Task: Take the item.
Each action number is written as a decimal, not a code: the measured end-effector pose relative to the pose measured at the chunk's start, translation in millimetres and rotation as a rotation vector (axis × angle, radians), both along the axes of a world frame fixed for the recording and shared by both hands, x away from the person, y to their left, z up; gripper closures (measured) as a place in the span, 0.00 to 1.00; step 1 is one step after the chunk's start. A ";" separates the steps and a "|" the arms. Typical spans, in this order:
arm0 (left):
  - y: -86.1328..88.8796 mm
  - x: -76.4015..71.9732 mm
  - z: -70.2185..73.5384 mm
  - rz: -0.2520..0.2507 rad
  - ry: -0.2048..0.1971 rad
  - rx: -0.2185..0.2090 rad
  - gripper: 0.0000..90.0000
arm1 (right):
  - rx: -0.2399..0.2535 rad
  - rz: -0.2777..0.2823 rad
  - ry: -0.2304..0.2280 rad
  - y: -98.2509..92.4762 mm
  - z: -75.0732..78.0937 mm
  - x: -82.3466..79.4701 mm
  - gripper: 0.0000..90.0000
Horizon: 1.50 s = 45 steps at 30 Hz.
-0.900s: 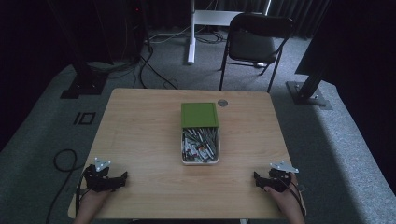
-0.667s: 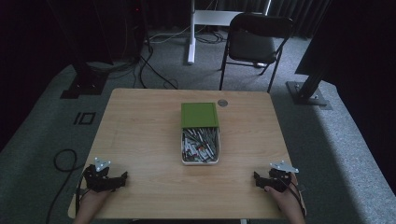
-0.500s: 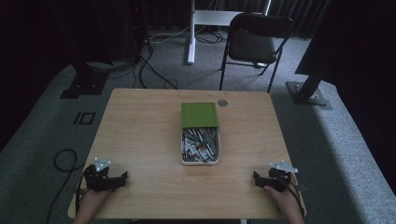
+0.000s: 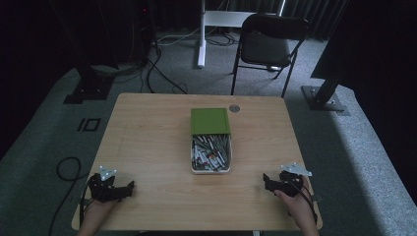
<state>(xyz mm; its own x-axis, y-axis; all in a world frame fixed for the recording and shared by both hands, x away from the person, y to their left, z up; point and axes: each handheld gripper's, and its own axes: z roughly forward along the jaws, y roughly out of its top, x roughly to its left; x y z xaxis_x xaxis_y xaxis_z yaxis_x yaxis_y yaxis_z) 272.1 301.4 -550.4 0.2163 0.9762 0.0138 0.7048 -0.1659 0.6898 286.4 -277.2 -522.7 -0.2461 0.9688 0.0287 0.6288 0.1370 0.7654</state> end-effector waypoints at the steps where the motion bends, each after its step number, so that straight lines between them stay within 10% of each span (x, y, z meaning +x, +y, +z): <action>1: 0.0 0.0 0.0 0.000 0.000 0.000 0.01 | -0.002 0.004 -0.008 2.2 3.2 1.0 0.16; 18: 0.0 0.0 0.0 0.000 0.001 0.000 0.01 | -0.025 0.146 -0.107 43.5 49.7 9.3 0.16; 45: -0.1 0.0 0.0 0.001 -0.001 -0.001 0.01 | -0.037 0.367 -0.166 111.7 71.9 13.1 0.24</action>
